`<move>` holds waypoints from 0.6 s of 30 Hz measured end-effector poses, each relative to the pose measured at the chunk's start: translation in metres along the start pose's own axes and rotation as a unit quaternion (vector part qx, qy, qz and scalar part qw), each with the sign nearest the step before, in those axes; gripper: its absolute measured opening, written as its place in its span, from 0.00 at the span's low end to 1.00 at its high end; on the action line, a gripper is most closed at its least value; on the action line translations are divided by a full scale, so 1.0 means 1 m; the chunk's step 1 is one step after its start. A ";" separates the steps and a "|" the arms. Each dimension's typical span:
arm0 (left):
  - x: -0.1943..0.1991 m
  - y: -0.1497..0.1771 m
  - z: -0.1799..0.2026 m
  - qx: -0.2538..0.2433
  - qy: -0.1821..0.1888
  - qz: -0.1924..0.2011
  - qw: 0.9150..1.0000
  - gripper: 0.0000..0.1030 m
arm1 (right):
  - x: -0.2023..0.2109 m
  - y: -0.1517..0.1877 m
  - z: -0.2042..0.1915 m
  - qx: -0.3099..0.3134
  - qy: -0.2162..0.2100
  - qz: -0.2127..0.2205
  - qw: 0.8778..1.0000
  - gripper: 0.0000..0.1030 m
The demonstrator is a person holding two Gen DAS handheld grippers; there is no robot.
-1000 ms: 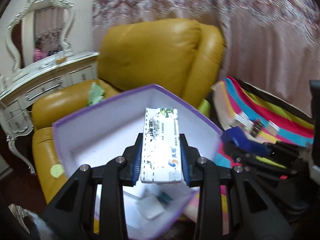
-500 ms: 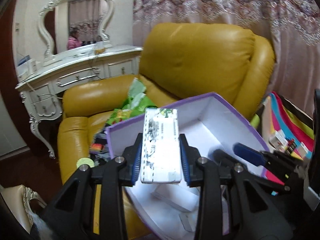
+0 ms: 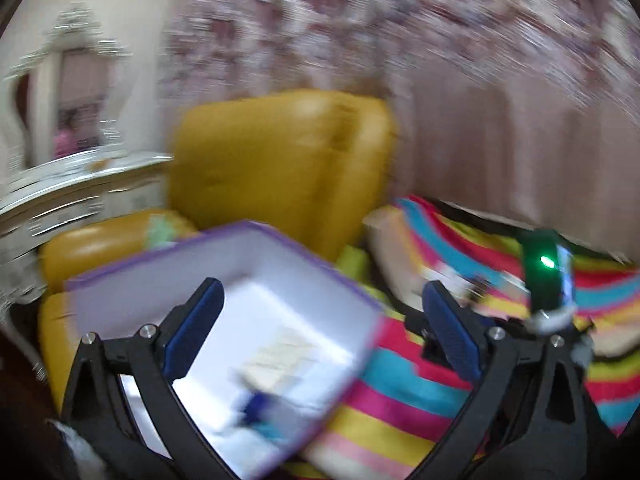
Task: Organize rigid objects
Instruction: 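Move both open tools back over the remaining boxes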
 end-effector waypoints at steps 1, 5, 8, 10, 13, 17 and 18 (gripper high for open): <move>-0.009 0.004 0.011 -0.006 0.017 -0.015 1.000 0.98 | 0.003 0.007 0.028 -0.019 0.017 -0.007 1.000 0.70; -0.063 0.034 0.067 -0.022 0.074 -0.099 0.992 0.98 | 0.016 0.032 0.108 -0.053 0.072 -0.029 0.996 0.70; -0.106 0.063 0.103 -0.041 0.095 -0.143 0.984 0.98 | 0.028 0.049 0.172 -0.065 0.127 -0.046 0.989 0.70; -0.137 0.088 0.138 -0.076 0.102 -0.160 0.979 0.98 | 0.030 0.055 0.207 -0.070 0.156 -0.059 0.984 0.70; -0.177 0.119 0.177 -0.126 0.118 -0.185 0.967 0.98 | 0.035 0.058 0.255 -0.076 0.189 -0.073 0.976 0.70; -0.202 0.141 0.202 -0.136 0.141 -0.209 0.958 0.98 | 0.025 0.048 0.301 -0.072 0.205 -0.084 0.972 0.70; -0.205 0.145 0.205 -0.137 0.143 -0.218 0.956 0.98 | 0.019 0.043 0.313 -0.070 0.211 -0.087 0.971 0.70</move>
Point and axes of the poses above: each gripper's, at about its wrist camera, not at the fingertips, and x roughly against the way its jaws point, z to its right, y to its underside, the point moved 3 cm from there along -x, roughly the way its jaws point, and after that the axes turned 5 degrees about z, right-handed, at the moved point
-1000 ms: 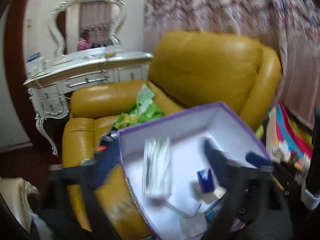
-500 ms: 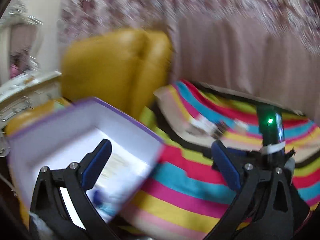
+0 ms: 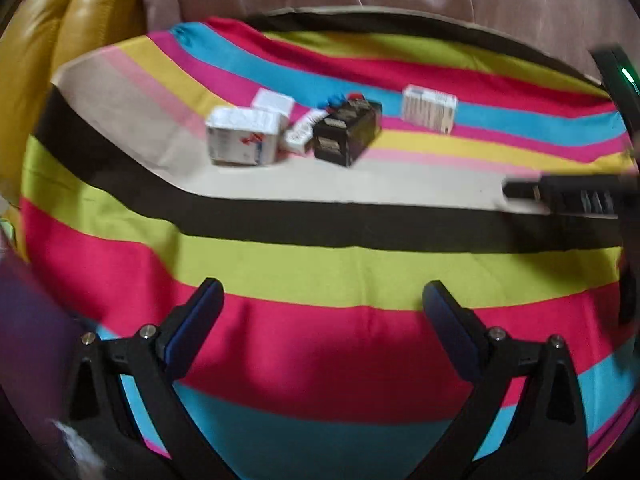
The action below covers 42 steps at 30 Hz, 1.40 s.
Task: Organize rigid objects
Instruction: 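Move both open tools back over the remaining boxes, then grasp the barcode white box with the right tool while the left tool grasps the black DORMI box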
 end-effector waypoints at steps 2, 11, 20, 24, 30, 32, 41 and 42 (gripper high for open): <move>-0.001 -0.002 0.001 0.001 0.014 -0.003 1.000 0.98 | -0.020 -0.016 0.010 0.006 0.006 -0.005 1.000 0.70; -0.025 0.000 0.003 0.018 0.032 -0.060 0.998 0.99 | -0.097 -0.086 0.001 0.088 -0.009 -0.009 0.996 0.75; -0.027 -0.001 0.005 0.020 0.025 -0.066 0.997 1.00 | -0.114 -0.113 -0.016 0.128 -0.034 -0.011 0.991 0.39; -0.030 -0.005 0.005 0.021 0.022 -0.075 0.997 1.00 | -0.077 -0.080 -0.016 0.136 -0.019 -0.006 0.991 0.40; -0.057 -0.032 0.008 0.012 0.020 -0.097 0.995 1.00 | -0.012 -0.008 0.007 0.066 0.003 -0.002 0.998 0.40; -0.068 -0.047 0.010 0.007 0.007 -0.083 0.996 1.00 | 0.003 0.009 0.009 0.045 0.006 0.009 0.999 0.40; -0.133 -0.115 0.031 -0.031 -0.027 -0.041 0.998 0.84 | 0.010 0.019 0.007 0.033 0.011 0.027 0.999 0.41; -0.134 -0.115 0.032 -0.040 -0.040 -0.041 0.998 0.65 | 0.011 0.019 0.007 0.033 0.010 0.028 0.999 0.41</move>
Point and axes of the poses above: each gripper's, at about its wrist camera, not at the fingertips, and x roughly against the way its jaws point, z to its right, y to its underside, the point moved 3 cm from there along -x, roughly the way its jaws point, and after that the axes turned 5 degrees about z, right-handed, at the moved point
